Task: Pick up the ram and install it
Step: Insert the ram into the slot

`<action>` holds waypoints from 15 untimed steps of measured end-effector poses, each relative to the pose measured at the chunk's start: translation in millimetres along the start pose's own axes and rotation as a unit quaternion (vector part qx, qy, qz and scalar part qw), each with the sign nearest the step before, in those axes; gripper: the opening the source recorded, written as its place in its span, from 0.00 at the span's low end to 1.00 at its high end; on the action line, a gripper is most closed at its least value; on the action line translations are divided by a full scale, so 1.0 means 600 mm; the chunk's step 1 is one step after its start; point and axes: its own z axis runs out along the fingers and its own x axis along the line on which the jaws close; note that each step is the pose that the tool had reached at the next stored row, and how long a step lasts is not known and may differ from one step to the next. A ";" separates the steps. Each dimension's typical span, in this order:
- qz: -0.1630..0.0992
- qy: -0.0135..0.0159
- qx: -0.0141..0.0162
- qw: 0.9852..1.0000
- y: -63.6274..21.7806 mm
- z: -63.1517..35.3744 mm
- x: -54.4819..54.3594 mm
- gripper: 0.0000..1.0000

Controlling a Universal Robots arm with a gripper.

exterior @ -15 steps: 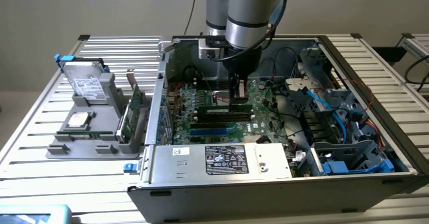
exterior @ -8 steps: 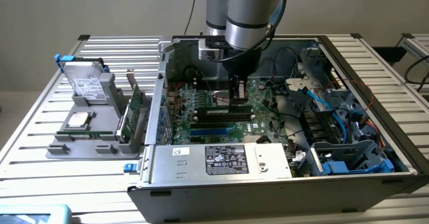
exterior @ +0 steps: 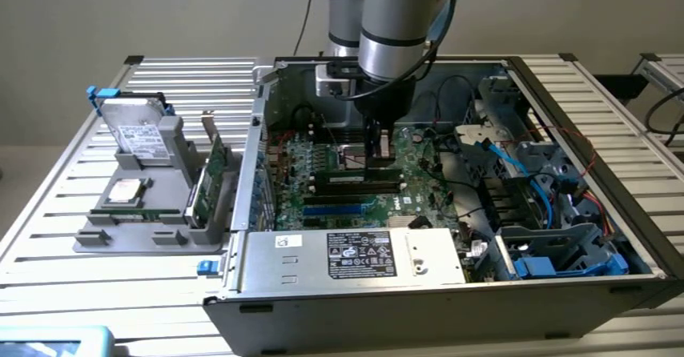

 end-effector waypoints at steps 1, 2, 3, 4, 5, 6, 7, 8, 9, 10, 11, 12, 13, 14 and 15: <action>0.000 0.001 0.000 1.000 0.000 0.000 0.000 0.13; 0.000 0.001 0.000 1.000 0.000 0.000 0.000 0.13; 0.000 0.001 0.000 1.000 0.000 0.001 0.000 0.13; 0.000 0.001 0.000 1.000 0.000 0.001 0.000 0.13; 0.000 0.001 0.000 1.000 0.000 0.001 -0.001 0.13; 0.000 0.001 0.000 1.000 0.000 0.002 -0.002 0.13; 0.000 0.001 0.000 1.000 0.000 0.002 -0.003 0.13; 0.000 0.001 0.000 1.000 0.000 0.002 -0.004 0.13; 0.000 0.001 0.000 1.000 0.000 0.002 -0.004 0.13; 0.000 0.001 0.000 1.000 0.000 0.002 -0.003 0.13; 0.000 0.001 0.000 1.000 0.000 0.003 -0.004 0.13; 0.000 0.001 0.000 1.000 0.000 0.004 -0.004 0.13; -0.001 0.001 0.000 1.000 0.000 0.005 -0.004 0.13; -0.001 0.001 0.000 1.000 0.000 0.006 -0.004 0.13; -0.001 0.001 0.000 1.000 0.000 0.007 -0.004 0.13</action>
